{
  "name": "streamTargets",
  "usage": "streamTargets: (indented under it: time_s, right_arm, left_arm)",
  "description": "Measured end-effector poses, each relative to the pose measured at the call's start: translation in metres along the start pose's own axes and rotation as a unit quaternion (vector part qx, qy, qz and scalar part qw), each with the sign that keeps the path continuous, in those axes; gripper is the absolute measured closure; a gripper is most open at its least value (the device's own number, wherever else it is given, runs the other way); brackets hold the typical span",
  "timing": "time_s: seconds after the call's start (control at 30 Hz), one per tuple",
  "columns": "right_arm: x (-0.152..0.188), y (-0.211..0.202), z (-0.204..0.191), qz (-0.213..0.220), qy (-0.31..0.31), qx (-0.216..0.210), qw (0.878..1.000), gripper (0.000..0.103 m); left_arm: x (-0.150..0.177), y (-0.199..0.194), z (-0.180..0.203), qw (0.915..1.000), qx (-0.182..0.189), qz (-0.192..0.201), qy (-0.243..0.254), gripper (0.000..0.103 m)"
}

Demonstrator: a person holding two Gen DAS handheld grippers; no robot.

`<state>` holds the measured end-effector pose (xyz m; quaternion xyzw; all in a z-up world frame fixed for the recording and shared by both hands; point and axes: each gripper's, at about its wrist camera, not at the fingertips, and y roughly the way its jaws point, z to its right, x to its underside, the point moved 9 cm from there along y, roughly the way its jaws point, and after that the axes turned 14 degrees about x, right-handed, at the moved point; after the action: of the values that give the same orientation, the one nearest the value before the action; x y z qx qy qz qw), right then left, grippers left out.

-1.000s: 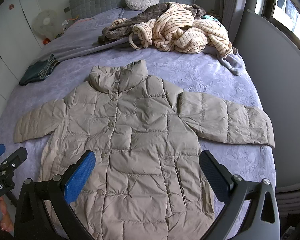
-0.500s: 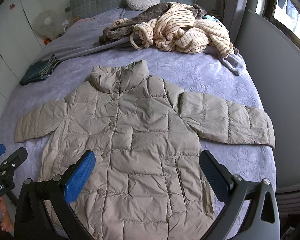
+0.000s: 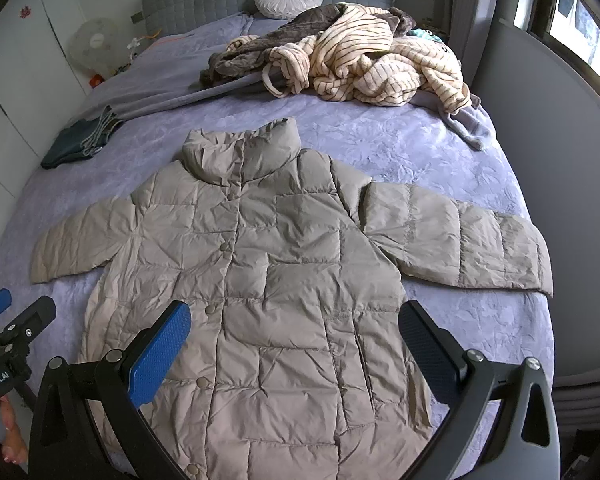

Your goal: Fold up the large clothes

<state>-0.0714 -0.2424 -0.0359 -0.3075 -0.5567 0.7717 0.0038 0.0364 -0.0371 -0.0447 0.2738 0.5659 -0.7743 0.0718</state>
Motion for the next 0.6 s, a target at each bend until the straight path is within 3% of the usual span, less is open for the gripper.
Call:
streamTargets:
  time_s: [0.33, 0.6]
  right_arm:
    - [0.003, 0.0, -0.008, -0.01, 0.004, -0.004, 1.0, 0.0]
    - [0.008, 0.009, -0.035, -0.03, 0.01, -0.009, 0.999, 0.0]
  left_arm:
    - [0.002, 0.003, -0.016, 0.9996, 0.022, -0.007, -0.013, 0.0]
    - [0.014, 0.032, -0.072, 0.9973, 0.045, -0.03, -0.049, 0.0]
